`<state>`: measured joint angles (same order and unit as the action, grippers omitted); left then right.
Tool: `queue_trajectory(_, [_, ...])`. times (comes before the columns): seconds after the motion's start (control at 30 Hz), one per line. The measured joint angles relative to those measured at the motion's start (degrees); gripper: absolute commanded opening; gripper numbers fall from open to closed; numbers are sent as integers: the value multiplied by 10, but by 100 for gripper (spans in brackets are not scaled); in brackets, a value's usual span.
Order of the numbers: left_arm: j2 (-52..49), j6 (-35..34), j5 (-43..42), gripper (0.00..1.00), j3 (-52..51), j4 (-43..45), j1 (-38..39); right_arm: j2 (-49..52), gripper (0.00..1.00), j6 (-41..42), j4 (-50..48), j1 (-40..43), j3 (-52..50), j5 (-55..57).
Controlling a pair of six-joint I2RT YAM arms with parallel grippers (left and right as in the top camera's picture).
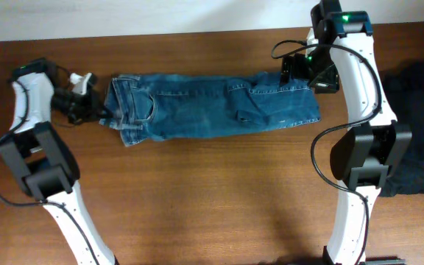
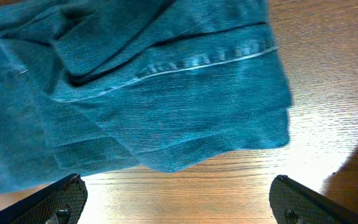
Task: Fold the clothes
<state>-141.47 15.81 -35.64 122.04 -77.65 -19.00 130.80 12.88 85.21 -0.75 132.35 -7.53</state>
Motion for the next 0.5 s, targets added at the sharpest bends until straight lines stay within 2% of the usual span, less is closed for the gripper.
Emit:
queue_trajectory(0.3, [49,-2,38,1,16,-39,-47,0,99,0,0,0,0,0])
queue_trajectory(0.5, [52,-10,57,1,82,-96,-45,0,99,0,0,0,0,0])
